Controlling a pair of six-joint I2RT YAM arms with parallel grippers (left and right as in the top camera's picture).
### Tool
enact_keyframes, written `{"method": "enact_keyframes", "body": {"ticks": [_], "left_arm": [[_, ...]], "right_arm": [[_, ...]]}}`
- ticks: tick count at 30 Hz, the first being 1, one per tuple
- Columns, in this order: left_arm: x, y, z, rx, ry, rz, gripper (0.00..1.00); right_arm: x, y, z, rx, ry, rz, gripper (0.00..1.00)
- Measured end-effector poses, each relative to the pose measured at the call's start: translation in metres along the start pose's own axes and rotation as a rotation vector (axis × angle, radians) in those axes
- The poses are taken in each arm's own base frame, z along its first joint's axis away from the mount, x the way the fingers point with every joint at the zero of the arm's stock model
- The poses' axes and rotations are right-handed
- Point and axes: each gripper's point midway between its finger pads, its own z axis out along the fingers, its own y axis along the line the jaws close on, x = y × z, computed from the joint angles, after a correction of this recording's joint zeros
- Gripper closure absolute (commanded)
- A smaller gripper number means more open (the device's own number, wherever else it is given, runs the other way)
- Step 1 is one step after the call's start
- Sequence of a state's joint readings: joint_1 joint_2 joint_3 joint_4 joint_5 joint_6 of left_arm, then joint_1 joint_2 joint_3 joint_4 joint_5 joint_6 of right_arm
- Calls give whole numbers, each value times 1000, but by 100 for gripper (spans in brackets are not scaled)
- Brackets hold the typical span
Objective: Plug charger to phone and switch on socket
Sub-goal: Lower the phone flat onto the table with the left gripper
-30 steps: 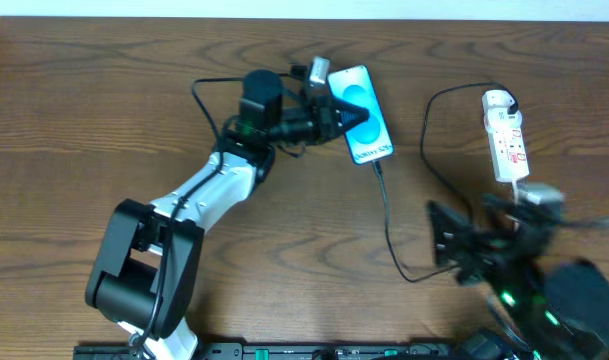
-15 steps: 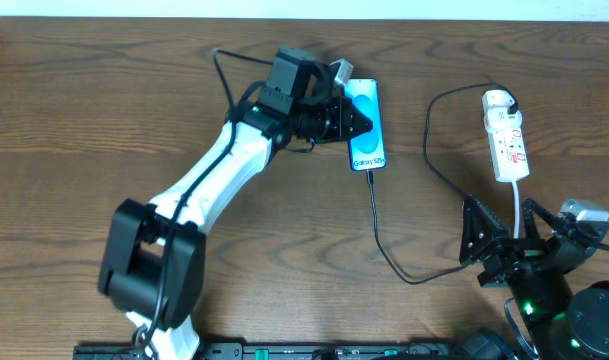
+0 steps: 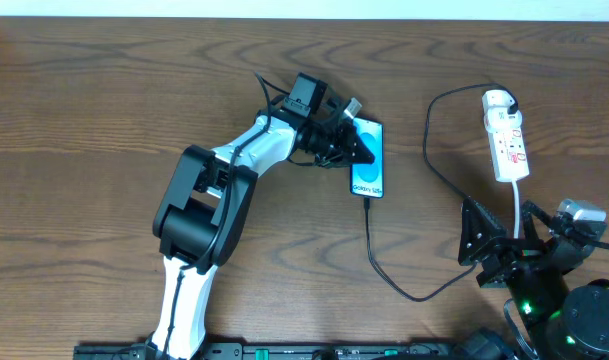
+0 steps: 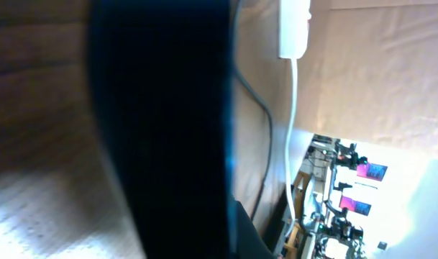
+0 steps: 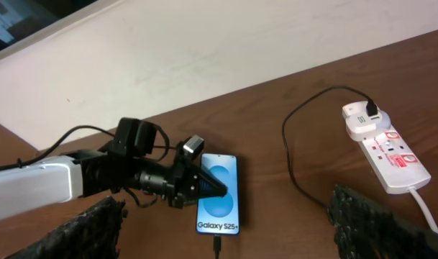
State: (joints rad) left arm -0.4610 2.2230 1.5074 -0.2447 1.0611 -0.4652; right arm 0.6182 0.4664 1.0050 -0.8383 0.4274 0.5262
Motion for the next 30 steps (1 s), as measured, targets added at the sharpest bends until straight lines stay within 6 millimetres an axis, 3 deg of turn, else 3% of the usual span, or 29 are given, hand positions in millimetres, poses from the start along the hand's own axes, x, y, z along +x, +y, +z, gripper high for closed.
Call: {"method": "enact_keyframes", "body": {"ticks": [8,19,30], "left_arm": [[-1,-2,0,6,0,8,92],[-5,20,4,-66,-24,-16,92],[-4,39,11,-102,-22,-44,92]], "right_arm": [[0,-1,0,7,0,-1,10],[-1,-5,3,35,-6,-5,10],[12,1,30,84,67,-33,8]]}}
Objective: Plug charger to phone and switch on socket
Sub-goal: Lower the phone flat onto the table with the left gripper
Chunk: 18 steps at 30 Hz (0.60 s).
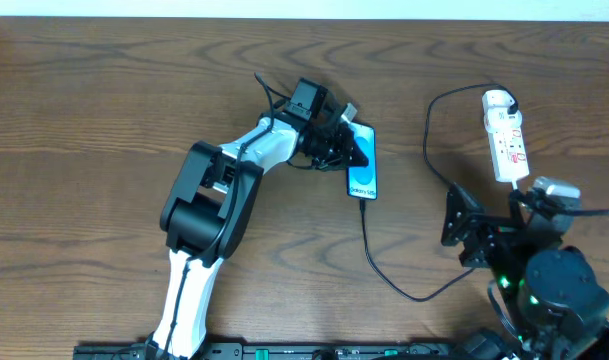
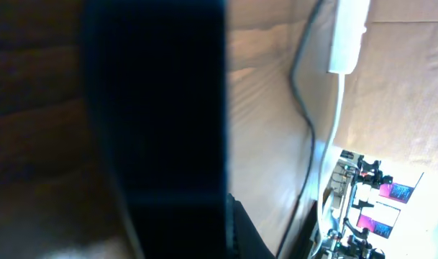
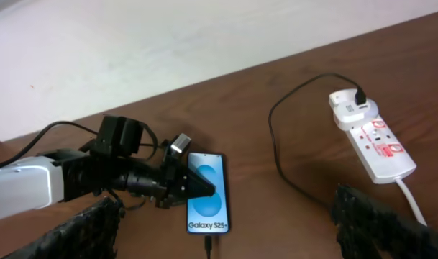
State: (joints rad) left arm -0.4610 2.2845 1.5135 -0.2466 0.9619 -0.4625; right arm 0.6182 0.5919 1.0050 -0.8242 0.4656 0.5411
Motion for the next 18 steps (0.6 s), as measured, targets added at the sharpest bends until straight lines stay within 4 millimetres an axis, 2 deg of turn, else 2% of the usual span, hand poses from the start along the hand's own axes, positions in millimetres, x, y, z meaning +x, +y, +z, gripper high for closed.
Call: {"method": "enact_keyframes", "body": {"ticks": [6,10,12,13,18], "left_arm": [[6,7,5,6,27,-31,91],[7,8,5,0,30,-37,83],[7,10,5,-7,31,-41,83],[7,10,5,-9,30,-40,79],[8,11,5,-12,32,-43,75]], "right_arm": [[7,3,12,22,37,-10,8],[10,4,16,31,50,-9,7],[10,4,18,33,55,-5,7],[11,4,18,34,56,-4,7],[11,5,19,35,57,-1,7]]}}
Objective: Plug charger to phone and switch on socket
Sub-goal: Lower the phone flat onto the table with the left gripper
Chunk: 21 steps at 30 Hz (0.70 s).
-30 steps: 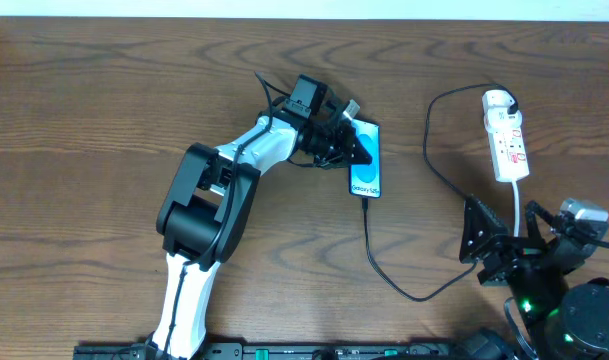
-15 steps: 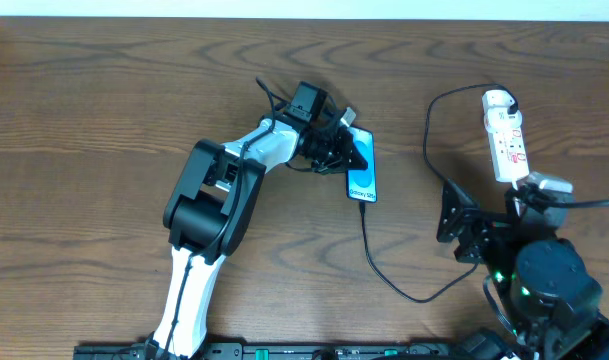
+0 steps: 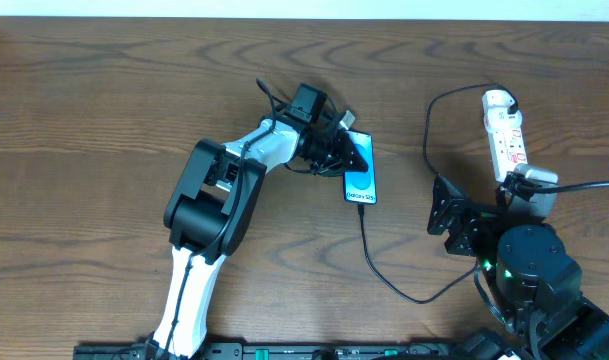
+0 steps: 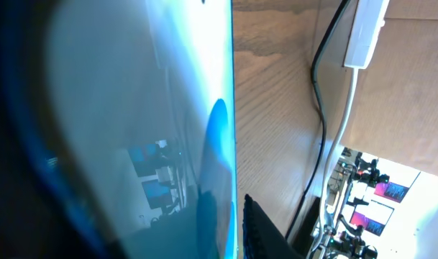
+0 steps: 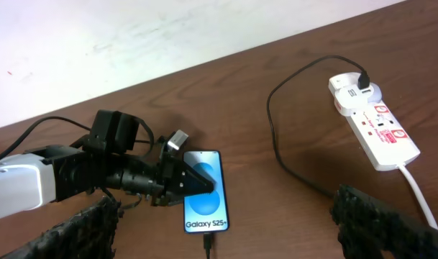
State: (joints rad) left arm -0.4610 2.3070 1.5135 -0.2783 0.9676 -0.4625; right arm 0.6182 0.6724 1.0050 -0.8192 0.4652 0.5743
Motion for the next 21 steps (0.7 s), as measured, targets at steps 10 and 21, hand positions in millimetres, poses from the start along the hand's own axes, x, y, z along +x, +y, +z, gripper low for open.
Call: {"method": "enact_keyframes", "body": {"ticks": [10,21], "left_arm": [[2,-3,0,14,9,2,62],[5,5,-9,-111,-1,-46,55]], "right_arm": [[0,0,0,0,0,3,7],[0,0,0,0,0,3,7]]}}
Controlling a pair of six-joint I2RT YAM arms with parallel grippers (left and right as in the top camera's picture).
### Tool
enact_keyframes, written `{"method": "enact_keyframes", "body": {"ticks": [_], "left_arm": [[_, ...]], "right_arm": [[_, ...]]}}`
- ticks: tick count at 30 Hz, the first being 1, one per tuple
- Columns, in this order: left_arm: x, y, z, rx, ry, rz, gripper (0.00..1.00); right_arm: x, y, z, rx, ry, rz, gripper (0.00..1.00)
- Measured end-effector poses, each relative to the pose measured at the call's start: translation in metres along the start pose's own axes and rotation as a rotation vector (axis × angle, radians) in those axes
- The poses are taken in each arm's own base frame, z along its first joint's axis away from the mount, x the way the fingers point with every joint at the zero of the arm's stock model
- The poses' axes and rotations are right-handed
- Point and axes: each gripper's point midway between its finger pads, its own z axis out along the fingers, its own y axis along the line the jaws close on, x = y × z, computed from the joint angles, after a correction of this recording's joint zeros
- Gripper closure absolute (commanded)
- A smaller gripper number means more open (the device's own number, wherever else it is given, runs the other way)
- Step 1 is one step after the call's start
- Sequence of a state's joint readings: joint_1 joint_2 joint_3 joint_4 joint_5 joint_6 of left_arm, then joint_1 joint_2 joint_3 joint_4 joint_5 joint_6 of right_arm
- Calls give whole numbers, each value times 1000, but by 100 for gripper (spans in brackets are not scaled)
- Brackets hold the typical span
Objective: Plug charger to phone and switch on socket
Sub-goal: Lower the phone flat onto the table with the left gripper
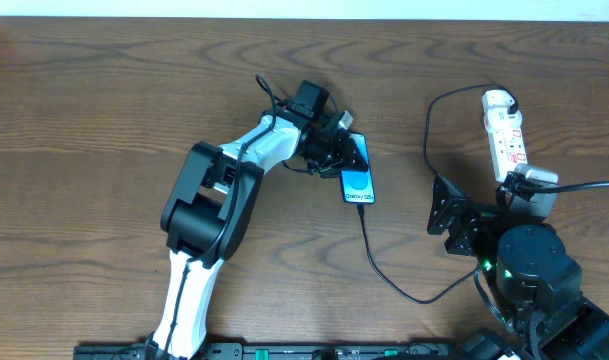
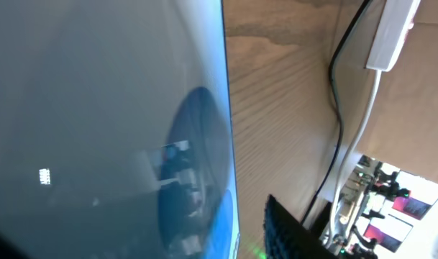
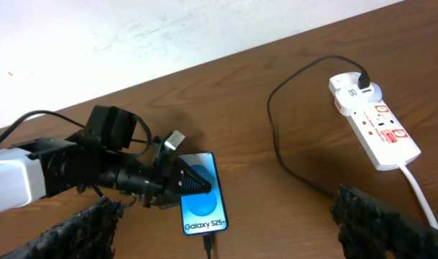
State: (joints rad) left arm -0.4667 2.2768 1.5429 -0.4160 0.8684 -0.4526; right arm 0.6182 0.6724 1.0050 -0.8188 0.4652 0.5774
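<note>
The phone (image 1: 359,186) lies screen up at mid-table, lit and reading Galaxy S25+ (image 3: 202,208). A black charger cable (image 1: 384,272) enters its near end and loops to the plug (image 3: 357,92) in the white power strip (image 1: 508,140) at the right. My left gripper (image 1: 349,152) is shut on the phone's far end, one fingertip (image 3: 198,183) lying over the screen. The phone screen (image 2: 111,122) fills the left wrist view. My right gripper (image 1: 452,222) hangs open, left of the strip's near end. The strip's switch state is not legible.
The strip's white lead (image 1: 517,195) runs toward the right arm's base (image 1: 529,265). The black cable's loop (image 3: 276,137) lies between the phone and the strip. A pale wall (image 3: 204,36) borders the table's far edge.
The phone has shifted slightly toward the near edge and turned a little, with my left gripper still on its far end. The right arm has not moved.
At first the phone lay further right with my left gripper on its far end, and the right arm sat low at the near right. Then the phone was further left and the right arm nearer the strip. Now the phone is slightly nearer.
</note>
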Motion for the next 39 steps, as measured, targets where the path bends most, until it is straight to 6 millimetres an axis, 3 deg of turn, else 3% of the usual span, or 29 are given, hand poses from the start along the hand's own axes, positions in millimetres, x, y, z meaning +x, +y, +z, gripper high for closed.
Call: {"method": "enact_keyframes", "body": {"ticks": [39], "left_arm": [[-2,2,-5,-56,-17,191,50]], "right_arm": [[0,0,0,1,0,0,6]]}}
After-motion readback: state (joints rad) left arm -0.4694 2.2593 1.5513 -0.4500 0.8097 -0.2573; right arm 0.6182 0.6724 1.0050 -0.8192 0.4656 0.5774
